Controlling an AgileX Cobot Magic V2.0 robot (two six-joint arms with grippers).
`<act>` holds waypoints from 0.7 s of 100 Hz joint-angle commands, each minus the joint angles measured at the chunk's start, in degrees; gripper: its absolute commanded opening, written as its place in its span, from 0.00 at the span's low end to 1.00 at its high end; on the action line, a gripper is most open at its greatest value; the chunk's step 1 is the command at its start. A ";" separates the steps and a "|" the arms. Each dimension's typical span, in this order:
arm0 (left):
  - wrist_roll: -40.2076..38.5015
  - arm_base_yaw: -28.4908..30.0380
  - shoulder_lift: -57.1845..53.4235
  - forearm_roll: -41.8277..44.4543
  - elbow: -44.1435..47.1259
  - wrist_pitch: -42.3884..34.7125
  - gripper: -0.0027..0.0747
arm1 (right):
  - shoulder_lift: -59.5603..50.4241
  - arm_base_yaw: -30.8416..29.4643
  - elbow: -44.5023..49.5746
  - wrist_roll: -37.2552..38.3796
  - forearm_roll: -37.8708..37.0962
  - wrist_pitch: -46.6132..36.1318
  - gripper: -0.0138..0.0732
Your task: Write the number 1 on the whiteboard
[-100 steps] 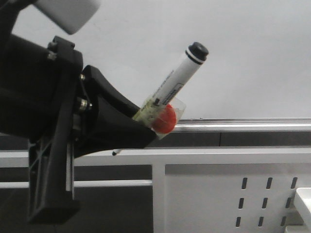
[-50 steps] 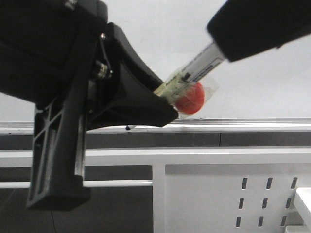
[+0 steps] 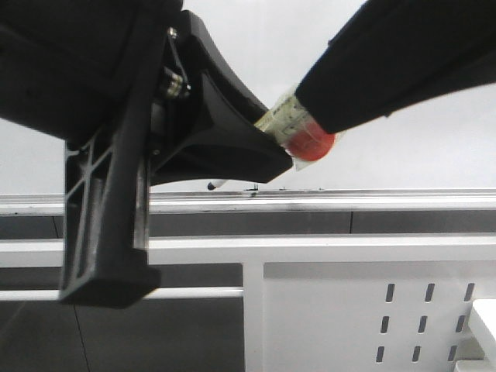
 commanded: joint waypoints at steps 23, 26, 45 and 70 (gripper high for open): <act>-0.54 -0.31 -1.56 -0.45 -2.03 -2.29 0.01 | -0.39 -0.03 -2.01 -0.53 0.42 -4.02 0.08; -0.54 -0.31 -1.56 -0.45 -2.03 -2.29 0.01 | -0.39 -0.03 -2.01 -0.53 0.42 -4.02 0.08; -0.54 -0.31 -3.72 -3.01 -2.03 -1.59 0.11 | -0.39 -0.03 -2.01 -0.53 3.19 -4.20 0.08; -0.54 -0.31 -14.42 -13.66 -1.81 5.67 0.57 | -0.49 -0.03 -2.01 -0.53 3.29 -8.72 0.08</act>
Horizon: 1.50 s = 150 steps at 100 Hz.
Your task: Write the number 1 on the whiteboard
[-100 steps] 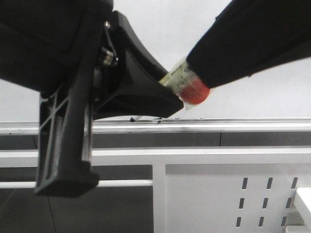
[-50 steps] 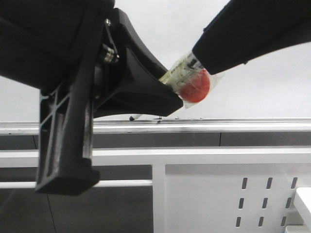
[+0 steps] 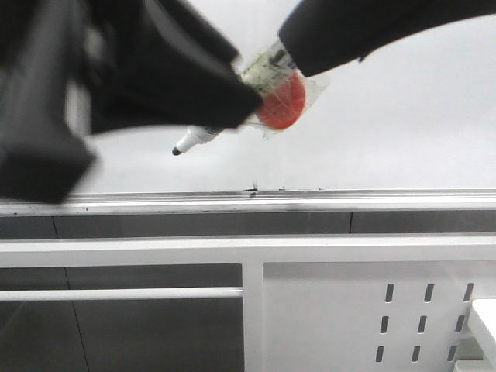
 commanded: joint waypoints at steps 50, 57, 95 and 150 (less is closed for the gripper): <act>-12.68 5.55 -30.49 -9.27 10.39 1.52 0.01 | -2.31 -3.15 0.74 0.19 1.46 -13.92 0.08; -16.17 8.51 -33.13 -9.27 13.63 -2.34 0.01 | -2.96 -3.53 2.63 0.19 1.54 -18.02 0.08; -19.83 25.48 -36.09 -19.89 26.33 -26.31 0.01 | -4.38 -6.50 5.68 0.19 2.31 -23.57 0.08; -19.83 35.58 -36.09 -21.15 26.83 -27.96 0.01 | -4.57 -12.30 5.68 0.19 2.31 -25.78 0.08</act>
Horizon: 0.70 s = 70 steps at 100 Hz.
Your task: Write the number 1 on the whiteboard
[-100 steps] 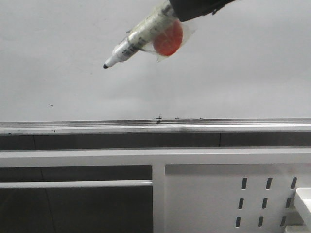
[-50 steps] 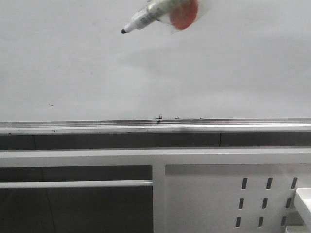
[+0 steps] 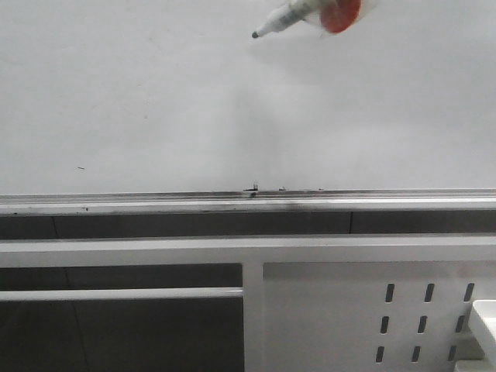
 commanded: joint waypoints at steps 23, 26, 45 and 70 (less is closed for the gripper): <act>-0.68 0.32 0.19 -1.00 -1.63 -4.49 0.01 | -0.92 -0.34 -1.41 -0.02 0.35 -5.28 0.08; -0.68 0.32 0.19 -1.00 -1.63 -4.49 0.01 | -0.92 -0.34 -1.41 -0.02 0.35 -5.28 0.08; -0.68 0.32 0.19 -1.00 -1.63 -4.49 0.01 | -0.92 -0.34 -1.41 -0.02 0.35 -5.94 0.08; -0.68 0.32 0.19 -1.00 -1.63 -4.49 0.01 | -0.70 -0.34 -1.41 -0.02 0.35 -5.67 0.08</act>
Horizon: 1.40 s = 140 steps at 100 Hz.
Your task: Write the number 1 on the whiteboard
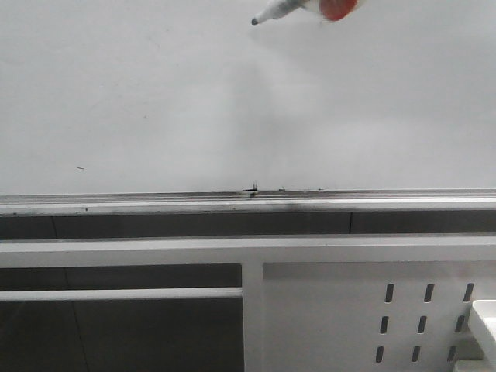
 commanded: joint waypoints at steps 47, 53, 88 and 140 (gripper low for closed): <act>-0.68 0.11 0.19 -0.90 -1.63 -4.45 0.01 | 0.49 -4.30 -1.80 -0.02 -0.22 -4.41 0.08; -0.68 0.11 0.19 -0.90 -1.63 -4.45 0.01 | 1.61 -4.30 -1.80 -0.02 -0.22 -3.80 0.08; -0.68 0.11 0.19 -0.90 -1.63 -4.45 0.01 | 10.31 -4.30 -1.10 -0.02 -0.22 -2.65 0.08; -2.27 -3.19 4.33 27.77 -1.84 -16.15 0.01 | 4.18 8.55 -7.06 -0.02 -2.79 22.83 0.08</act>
